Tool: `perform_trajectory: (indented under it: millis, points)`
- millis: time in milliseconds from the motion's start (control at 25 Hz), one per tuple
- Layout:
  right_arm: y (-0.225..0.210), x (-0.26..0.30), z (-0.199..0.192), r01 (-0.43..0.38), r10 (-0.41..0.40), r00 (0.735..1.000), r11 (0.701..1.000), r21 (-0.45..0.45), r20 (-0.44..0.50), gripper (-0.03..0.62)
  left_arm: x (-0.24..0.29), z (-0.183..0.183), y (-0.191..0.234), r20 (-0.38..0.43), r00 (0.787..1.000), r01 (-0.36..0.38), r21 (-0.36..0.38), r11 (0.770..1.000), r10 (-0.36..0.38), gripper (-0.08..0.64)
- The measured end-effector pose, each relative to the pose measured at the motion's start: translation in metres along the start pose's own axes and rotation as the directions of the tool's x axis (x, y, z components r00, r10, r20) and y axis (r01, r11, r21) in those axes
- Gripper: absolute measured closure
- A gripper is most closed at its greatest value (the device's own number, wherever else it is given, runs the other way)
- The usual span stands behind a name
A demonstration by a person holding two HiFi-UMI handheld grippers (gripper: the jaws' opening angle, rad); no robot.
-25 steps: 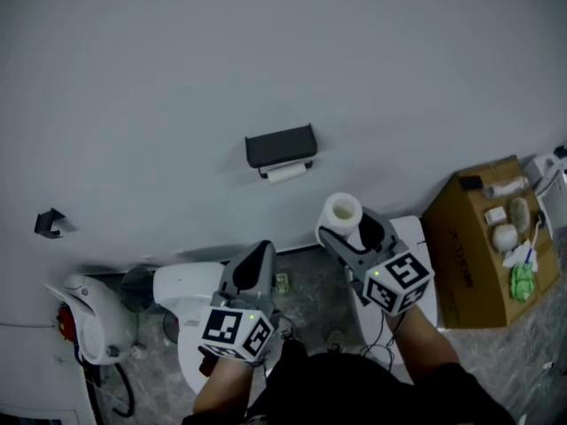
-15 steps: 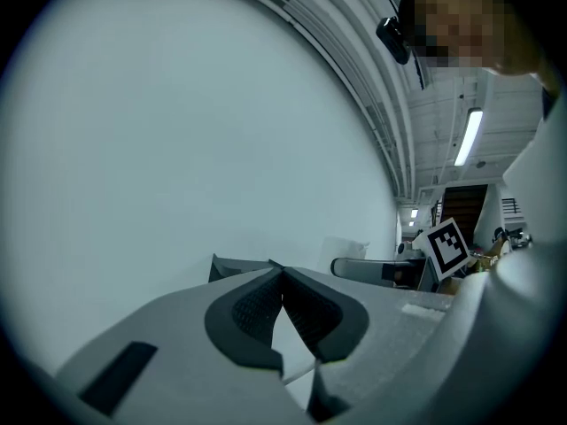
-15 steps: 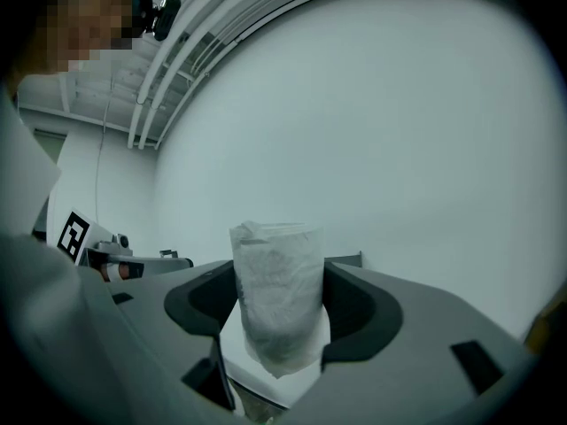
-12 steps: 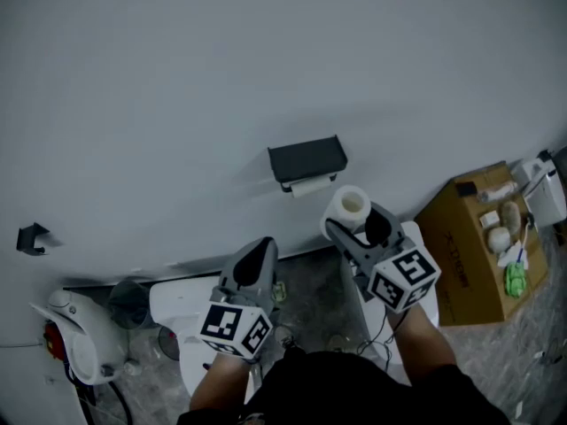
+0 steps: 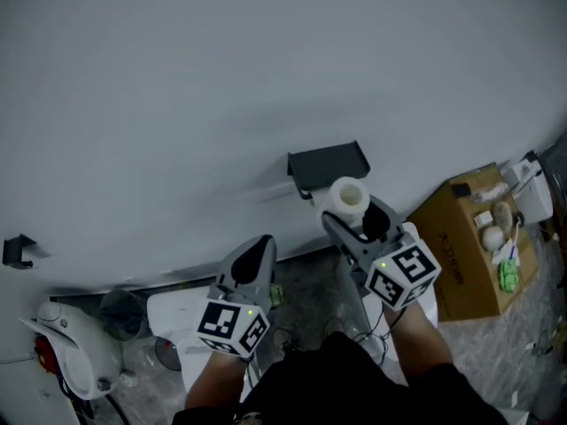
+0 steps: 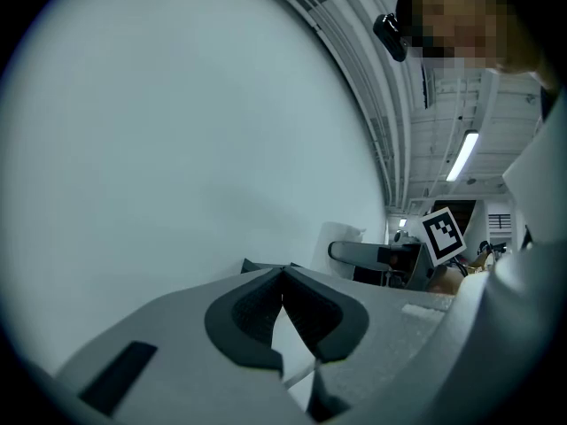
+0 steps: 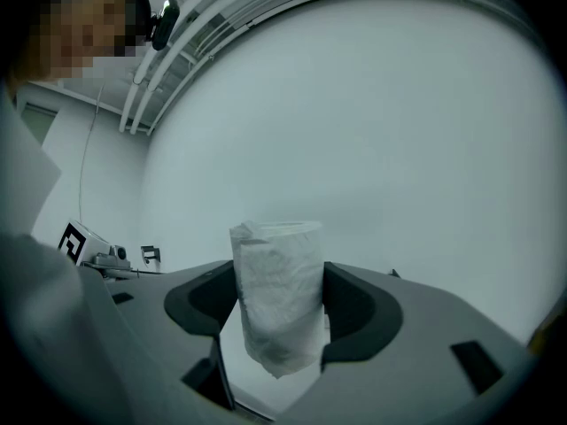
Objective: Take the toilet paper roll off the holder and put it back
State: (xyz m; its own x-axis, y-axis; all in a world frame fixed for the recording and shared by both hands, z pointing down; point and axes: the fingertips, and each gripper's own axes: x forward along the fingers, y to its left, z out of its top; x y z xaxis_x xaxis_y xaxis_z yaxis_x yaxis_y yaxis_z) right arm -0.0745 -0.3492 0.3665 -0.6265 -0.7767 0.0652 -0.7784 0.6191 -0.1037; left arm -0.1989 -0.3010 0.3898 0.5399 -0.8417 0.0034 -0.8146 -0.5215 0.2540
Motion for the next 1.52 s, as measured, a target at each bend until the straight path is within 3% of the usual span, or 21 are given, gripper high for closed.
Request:
perform_trajectory:
  millis: [360, 800, 1520]
  points:
    - [-0.029, 0.035, 0.013, -0.003, 0.004, 1.0, 1.0, -0.016, 0.014, 0.301, 0.023, -0.003, 0.022, -0.018, 1.0, -0.024, -0.007, 1.0, 0.024, 0.555]
    - [-0.083, 0.066, 0.028, -0.037, 0.037, 0.999, 0.999, -0.019, 0.021, 0.301, 0.073, 0.009, 0.018, -0.013, 0.997, -0.07, 0.027, 0.997, 0.07, 0.555]
    - [-0.141, 0.08, 0.01, -0.018, 0.017, 0.999, 0.999, -0.035, -0.052, 0.301, 0.115, 0.005, 0.009, -0.012, 0.994, -0.109, 0.03, 0.994, 0.109, 0.555]
